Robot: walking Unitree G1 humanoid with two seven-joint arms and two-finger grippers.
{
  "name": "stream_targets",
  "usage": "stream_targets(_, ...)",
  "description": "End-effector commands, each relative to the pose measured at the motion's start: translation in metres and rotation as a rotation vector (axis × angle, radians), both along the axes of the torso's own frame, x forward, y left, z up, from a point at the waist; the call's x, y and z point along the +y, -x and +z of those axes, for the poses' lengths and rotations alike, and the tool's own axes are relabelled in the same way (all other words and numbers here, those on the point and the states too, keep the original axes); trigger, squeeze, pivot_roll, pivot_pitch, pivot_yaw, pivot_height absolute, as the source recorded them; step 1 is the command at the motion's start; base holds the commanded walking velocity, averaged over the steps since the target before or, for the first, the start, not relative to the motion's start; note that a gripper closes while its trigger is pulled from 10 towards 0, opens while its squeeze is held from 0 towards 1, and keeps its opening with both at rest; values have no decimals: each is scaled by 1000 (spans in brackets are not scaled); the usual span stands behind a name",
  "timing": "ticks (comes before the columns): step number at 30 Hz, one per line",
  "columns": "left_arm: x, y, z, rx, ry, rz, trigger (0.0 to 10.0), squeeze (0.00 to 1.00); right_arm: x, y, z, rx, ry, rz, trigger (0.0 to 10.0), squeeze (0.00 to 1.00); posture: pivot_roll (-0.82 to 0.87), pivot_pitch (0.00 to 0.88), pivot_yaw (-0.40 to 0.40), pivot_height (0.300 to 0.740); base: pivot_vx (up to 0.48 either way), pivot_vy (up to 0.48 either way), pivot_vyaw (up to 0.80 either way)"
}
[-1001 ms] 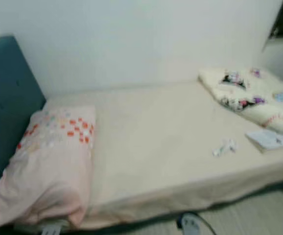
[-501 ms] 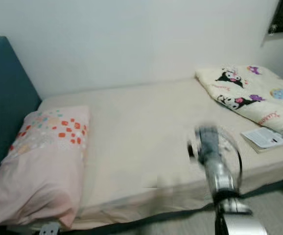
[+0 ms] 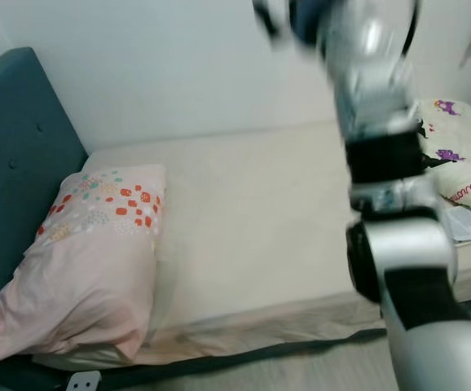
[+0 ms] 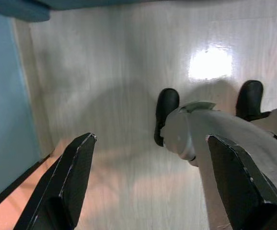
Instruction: Clean up the room
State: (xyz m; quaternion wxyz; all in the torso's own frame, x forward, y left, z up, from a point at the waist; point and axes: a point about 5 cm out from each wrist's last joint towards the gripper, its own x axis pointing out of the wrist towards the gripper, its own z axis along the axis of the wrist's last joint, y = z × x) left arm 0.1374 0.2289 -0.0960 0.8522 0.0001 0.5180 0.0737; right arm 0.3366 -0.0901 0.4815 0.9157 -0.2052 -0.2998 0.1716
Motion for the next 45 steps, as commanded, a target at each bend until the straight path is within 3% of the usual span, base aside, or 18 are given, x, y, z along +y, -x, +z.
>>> stream_targets(1, 7, 7, -1, 24, -17, -12, 10000, 0, 8, -1, -7, 65, 19, 33, 10000, 0, -112, 15, -5, 740, 0, 0, 0)
stream_targets(10, 8, 11, -1, 26, -15, -7, 10000, 0, 23, 14, -5, 126, 44, 97, 10000, 0, -106, 31, -6, 740, 0, 0, 0)
stream_targets(19, 4, 8, -2, 19, -5, -9, 10000, 0, 21, 18, -1, 132, 28, 99, 10000, 0, -102, 29, -11, 740, 0, 0, 0)
stream_targets(21, 2, 8, -2, 17, -2, -3, 10000, 0, 13, 12, -21, 199, -25, 125, 10000, 0, -105, 32, -5, 740, 0, 0, 0)
stream_targets(25, 1, 8, -2, 17, -1, -3, 10000, 0, 8, 8, -31, 242, -64, 142, 10000, 0, -105, 32, -5, 740, 0, 0, 0)
stream_targets(26, 0, 8, -2, 16, -1, -2, 10000, 0, -8, -9, -58, 272, -107, 91, 10000, 0, -98, 32, -9, 740, 0, 0, 0)
stream_targets(27, -1, 8, -3, 14, 0, 1, 10000, 0, -31, -33, -116, 350, -148, 0, 10000, 0, -101, 33, -3, 740, 0, 0, 0)
stream_targets(28, -1, 8, -3, 14, 0, 1, 10000, 0, -31, -33, -116, 350, -148, 0, 10000, 0, -101, 33, -3, 740, 0, 0, 0)
stream_targets(29, -2, 7, -3, 10, -1, 2, 10000, 0, -55, -48, -189, 459, -173, -103, 10000, 0, -98, 33, -4, 740, 0, 0, 0)
stream_targets(30, -2, 7, -3, 7, -1, 3, 10000, 0, -70, -49, -240, 536, -184, -170, 10000, 0, -96, 34, -5, 740, 0, 0, 0)
stream_targets(32, -7, 4, -3, -4, -4, -2, 10000, 0, -94, -30, -341, 735, -141, -311, 10000, 0, -87, 30, -15, 740, 0, 0, 0)
stream_targets(33, -7, 4, -3, -4, -4, -2, 10000, 0, -94, -30, -341, 735, -141, -311, 10000, 0, -87, 30, -15, 740, 0, 0, 0)
stream_targets(36, -15, -1, -2, -23, -2, 4, 10000, 0, -109, 9, -425, 964, -126, -386, 10000, 0, -83, 24, -21, 740, 0, 0, 0)
stream_targets(37, -15, -1, -2, -23, -2, 4, 10000, 0, -109, 9, -425, 964, -126, -386, 10000, 0, -83, 24, -21, 740, 0, 0, 0)
stream_targets(38, -22, -4, -3, -31, 8, 8, 10000, 0, -116, 37, -465, 1113, -109, -437, 10000, 0, -74, 18, -27, 740, 0, 0, 0)
stream_targets(39, -22, -4, -3, -31, 8, 8, 10000, 0, -116, 37, -465, 1113, -109, -437, 10000, 0, -74, 18, -27, 740, 0, 0, 0)
stream_targets(42, -30, -5, -4, -32, 30, 6, 10000, 0, -121, 72, -502, 1267, -55, -485, 10000, 0, -72, 14, -32, 740, 0, 0, 531)
stream_targets(45, -29, -4, -4, -27, 35, 10, 10000, 0, -121, 82, -510, 1305, -46, -494, 10000, 0, -72, 9, -34, 740, 0, 0, 790)
